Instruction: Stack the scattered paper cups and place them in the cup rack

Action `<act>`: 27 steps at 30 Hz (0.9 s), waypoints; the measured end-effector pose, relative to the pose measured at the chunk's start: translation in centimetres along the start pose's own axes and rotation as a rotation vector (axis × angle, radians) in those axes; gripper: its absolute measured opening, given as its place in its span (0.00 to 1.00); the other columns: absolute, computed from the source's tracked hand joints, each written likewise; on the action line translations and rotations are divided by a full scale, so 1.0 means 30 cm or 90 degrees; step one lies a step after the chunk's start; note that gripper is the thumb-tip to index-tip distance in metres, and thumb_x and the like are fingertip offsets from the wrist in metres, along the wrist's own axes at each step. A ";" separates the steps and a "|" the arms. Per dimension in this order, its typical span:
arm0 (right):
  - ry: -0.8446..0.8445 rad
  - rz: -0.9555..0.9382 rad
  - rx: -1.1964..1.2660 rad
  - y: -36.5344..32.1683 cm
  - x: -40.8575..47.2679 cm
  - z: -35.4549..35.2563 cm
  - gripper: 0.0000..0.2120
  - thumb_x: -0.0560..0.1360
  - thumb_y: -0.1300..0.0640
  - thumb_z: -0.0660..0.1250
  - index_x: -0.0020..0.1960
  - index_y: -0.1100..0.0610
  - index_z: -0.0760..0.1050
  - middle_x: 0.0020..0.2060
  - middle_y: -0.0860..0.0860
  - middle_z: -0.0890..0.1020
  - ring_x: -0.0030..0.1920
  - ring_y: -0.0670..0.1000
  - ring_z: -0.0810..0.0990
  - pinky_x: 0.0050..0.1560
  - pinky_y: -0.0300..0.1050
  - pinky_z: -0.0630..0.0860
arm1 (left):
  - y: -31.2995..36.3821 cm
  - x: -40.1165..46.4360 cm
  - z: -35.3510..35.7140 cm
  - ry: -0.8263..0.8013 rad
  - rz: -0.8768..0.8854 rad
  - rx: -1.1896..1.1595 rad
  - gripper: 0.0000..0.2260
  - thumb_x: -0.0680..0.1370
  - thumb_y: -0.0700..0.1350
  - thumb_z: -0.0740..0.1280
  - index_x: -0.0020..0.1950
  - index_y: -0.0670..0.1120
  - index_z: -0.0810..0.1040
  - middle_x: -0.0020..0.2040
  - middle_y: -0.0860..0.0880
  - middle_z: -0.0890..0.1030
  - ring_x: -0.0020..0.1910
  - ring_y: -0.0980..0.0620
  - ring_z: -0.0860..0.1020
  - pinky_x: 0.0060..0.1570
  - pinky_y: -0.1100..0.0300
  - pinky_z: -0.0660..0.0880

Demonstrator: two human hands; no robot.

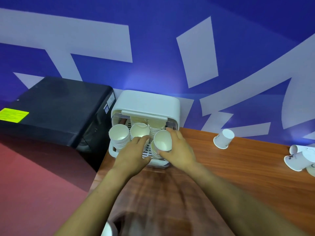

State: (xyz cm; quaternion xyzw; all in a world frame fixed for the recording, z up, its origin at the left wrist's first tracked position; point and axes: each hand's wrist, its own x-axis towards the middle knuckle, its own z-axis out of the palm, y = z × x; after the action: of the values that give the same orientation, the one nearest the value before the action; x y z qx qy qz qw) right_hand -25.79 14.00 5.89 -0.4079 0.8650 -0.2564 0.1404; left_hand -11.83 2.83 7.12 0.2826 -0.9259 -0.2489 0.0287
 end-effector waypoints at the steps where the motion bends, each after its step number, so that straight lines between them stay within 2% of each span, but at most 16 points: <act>1: -0.036 0.013 -0.018 0.008 0.001 0.010 0.41 0.67 0.43 0.72 0.74 0.48 0.56 0.69 0.47 0.66 0.67 0.53 0.67 0.60 0.47 0.70 | -0.002 0.001 -0.003 0.000 0.002 0.003 0.29 0.75 0.50 0.68 0.73 0.53 0.60 0.69 0.50 0.68 0.65 0.48 0.70 0.57 0.54 0.71; 4: -0.149 0.050 -0.078 0.041 -0.002 0.029 0.43 0.67 0.44 0.72 0.75 0.50 0.54 0.70 0.50 0.65 0.69 0.54 0.65 0.63 0.47 0.67 | -0.003 0.003 -0.005 -0.006 0.005 0.011 0.29 0.75 0.50 0.68 0.74 0.53 0.60 0.70 0.51 0.67 0.65 0.49 0.70 0.57 0.55 0.71; 6: -0.178 0.068 -0.085 0.065 -0.008 0.032 0.43 0.68 0.43 0.72 0.76 0.51 0.54 0.70 0.51 0.65 0.68 0.55 0.66 0.64 0.48 0.68 | -0.001 0.006 -0.001 -0.010 0.010 0.014 0.29 0.75 0.50 0.67 0.74 0.53 0.59 0.69 0.51 0.67 0.65 0.48 0.69 0.58 0.55 0.71; 10: -0.181 0.091 -0.071 0.106 -0.030 0.005 0.43 0.68 0.44 0.71 0.76 0.52 0.54 0.69 0.52 0.65 0.69 0.56 0.67 0.66 0.50 0.68 | 0.021 0.008 0.025 -0.021 0.028 -0.001 0.30 0.75 0.51 0.68 0.74 0.54 0.59 0.70 0.51 0.67 0.66 0.48 0.69 0.61 0.55 0.69; 16: -0.178 0.125 -0.060 0.211 -0.082 -0.105 0.34 0.71 0.46 0.69 0.74 0.51 0.60 0.71 0.52 0.65 0.68 0.53 0.69 0.66 0.48 0.68 | 0.147 0.013 0.074 -0.036 0.064 0.004 0.29 0.76 0.51 0.66 0.75 0.53 0.59 0.70 0.50 0.67 0.66 0.46 0.69 0.61 0.55 0.69; 19: -0.172 0.144 -0.053 0.300 -0.134 -0.165 0.31 0.71 0.46 0.69 0.72 0.51 0.64 0.68 0.51 0.67 0.66 0.52 0.71 0.66 0.47 0.68 | 0.238 0.005 0.124 -0.057 0.071 0.015 0.30 0.75 0.52 0.65 0.75 0.54 0.58 0.71 0.50 0.66 0.65 0.45 0.69 0.60 0.54 0.70; 23: -0.173 0.166 -0.044 0.451 -0.206 -0.269 0.27 0.72 0.50 0.69 0.69 0.51 0.67 0.67 0.52 0.68 0.66 0.51 0.71 0.66 0.46 0.68 | 0.388 0.010 0.197 -0.076 0.077 0.025 0.30 0.75 0.52 0.66 0.75 0.54 0.58 0.71 0.50 0.66 0.67 0.47 0.68 0.63 0.53 0.69; 27: -0.167 0.179 -0.042 0.639 -0.272 -0.405 0.26 0.73 0.51 0.68 0.69 0.52 0.67 0.66 0.52 0.69 0.65 0.51 0.71 0.65 0.45 0.68 | 0.589 0.044 0.291 -0.090 0.088 0.046 0.29 0.75 0.52 0.65 0.75 0.54 0.58 0.68 0.49 0.67 0.65 0.46 0.69 0.60 0.52 0.71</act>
State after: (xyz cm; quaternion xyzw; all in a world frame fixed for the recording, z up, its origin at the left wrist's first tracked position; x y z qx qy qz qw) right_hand -38.31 34.60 5.55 -0.3172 0.8957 -0.1501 0.2730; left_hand -23.61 18.66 7.81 0.2008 -0.9514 -0.2318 -0.0297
